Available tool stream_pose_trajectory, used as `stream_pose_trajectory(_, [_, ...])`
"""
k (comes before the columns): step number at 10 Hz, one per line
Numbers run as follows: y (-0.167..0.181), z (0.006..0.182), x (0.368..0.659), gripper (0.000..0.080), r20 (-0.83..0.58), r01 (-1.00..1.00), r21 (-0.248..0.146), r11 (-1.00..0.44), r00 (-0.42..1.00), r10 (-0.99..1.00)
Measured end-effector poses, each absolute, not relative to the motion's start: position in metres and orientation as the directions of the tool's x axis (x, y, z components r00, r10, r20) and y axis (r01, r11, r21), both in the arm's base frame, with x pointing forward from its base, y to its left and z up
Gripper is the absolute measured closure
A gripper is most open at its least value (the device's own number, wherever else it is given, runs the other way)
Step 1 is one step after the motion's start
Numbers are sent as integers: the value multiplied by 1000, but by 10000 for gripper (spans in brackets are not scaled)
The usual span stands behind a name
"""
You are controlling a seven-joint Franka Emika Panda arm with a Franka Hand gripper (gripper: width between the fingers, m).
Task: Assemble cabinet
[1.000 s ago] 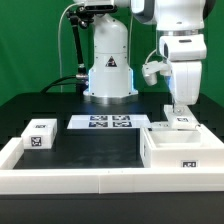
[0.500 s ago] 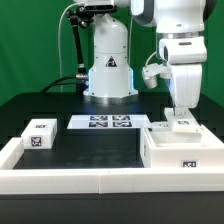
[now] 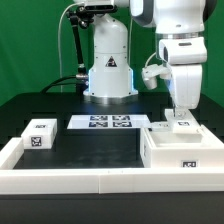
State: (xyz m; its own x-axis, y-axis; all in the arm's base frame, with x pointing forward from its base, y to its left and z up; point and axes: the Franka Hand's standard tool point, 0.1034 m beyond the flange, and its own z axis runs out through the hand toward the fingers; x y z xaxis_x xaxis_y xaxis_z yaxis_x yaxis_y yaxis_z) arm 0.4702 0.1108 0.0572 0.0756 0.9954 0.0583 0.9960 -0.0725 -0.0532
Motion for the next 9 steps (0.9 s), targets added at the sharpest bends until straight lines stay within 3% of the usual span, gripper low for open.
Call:
stream_pose_trajectory(6, [108,56,522,728,91,998,-10,-55,56,994])
stream_pose_trajectory(9, [107,56,526,728,93,999,-6,-49,49,994])
